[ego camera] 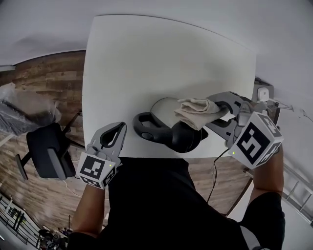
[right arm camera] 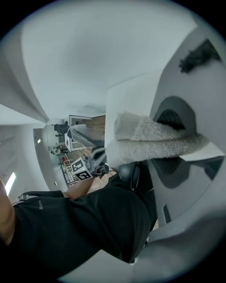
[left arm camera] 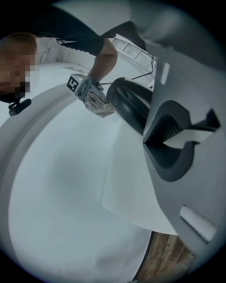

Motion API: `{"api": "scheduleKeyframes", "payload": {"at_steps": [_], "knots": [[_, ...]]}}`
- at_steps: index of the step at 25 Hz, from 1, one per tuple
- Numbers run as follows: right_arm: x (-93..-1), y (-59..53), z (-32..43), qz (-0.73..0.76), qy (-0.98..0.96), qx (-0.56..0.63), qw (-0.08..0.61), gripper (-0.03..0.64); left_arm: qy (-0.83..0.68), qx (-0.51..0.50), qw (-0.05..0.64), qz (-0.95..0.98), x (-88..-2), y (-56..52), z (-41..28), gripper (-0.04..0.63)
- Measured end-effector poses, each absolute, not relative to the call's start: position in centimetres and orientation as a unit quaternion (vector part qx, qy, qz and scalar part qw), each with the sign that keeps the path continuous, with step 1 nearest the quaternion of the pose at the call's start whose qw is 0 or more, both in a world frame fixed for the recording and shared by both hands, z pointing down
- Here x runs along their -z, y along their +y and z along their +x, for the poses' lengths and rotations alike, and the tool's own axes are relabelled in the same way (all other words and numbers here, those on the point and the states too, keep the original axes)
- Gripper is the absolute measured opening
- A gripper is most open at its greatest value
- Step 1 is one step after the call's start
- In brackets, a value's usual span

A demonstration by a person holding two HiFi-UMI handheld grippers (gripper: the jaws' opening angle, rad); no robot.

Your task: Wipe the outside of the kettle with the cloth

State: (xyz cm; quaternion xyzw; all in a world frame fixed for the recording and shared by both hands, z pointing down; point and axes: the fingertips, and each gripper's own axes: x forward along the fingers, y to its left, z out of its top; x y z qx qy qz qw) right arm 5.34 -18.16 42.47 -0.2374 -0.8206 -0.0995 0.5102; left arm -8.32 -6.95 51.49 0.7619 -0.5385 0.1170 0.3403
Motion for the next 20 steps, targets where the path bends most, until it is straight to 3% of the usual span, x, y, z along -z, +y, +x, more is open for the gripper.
{"api": "scheduleKeyframes", "payload": {"at_steps": [12, 20], "knots": [[-52.3, -19.2, 2.1, -0.277, -0.781, 0.068, 0.555, 0.095, -0.558, -0.108, 0.360, 0.740, -52.9, -5.3, -9.4, 0.006], [-58.6, -19.7, 0.9, -0.263, -0.769, -0.017, 0.582, 0.095, -0.560, -0.105, 0.357, 0.740, -52.6, -5.1, -9.3, 0.008]]}}
